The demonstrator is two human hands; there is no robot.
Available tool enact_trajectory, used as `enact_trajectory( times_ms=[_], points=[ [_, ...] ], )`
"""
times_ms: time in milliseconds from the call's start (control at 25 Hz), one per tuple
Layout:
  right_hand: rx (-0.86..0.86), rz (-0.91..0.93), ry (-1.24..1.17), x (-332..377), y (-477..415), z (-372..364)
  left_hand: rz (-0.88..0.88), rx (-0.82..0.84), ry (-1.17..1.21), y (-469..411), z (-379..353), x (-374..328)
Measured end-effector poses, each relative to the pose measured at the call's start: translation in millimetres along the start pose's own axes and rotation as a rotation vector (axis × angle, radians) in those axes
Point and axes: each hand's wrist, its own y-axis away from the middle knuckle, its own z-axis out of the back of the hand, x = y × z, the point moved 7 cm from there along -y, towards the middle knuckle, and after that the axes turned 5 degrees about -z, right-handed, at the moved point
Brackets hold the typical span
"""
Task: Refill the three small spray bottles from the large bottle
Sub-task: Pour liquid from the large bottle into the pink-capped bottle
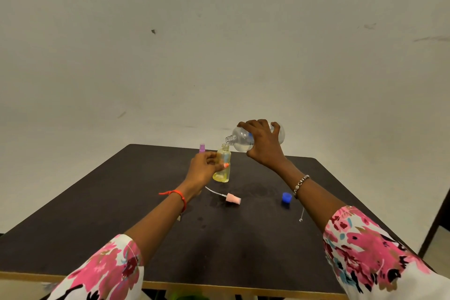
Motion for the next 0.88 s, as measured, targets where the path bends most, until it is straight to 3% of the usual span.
enact_trajectory(
  times_ms=[880],
  points=[
    [0.004,0.022,0.02,7.8,-1.7,4.2,0.007,-0.006,0.018,4.6,4.2,-4.6]
  ],
)
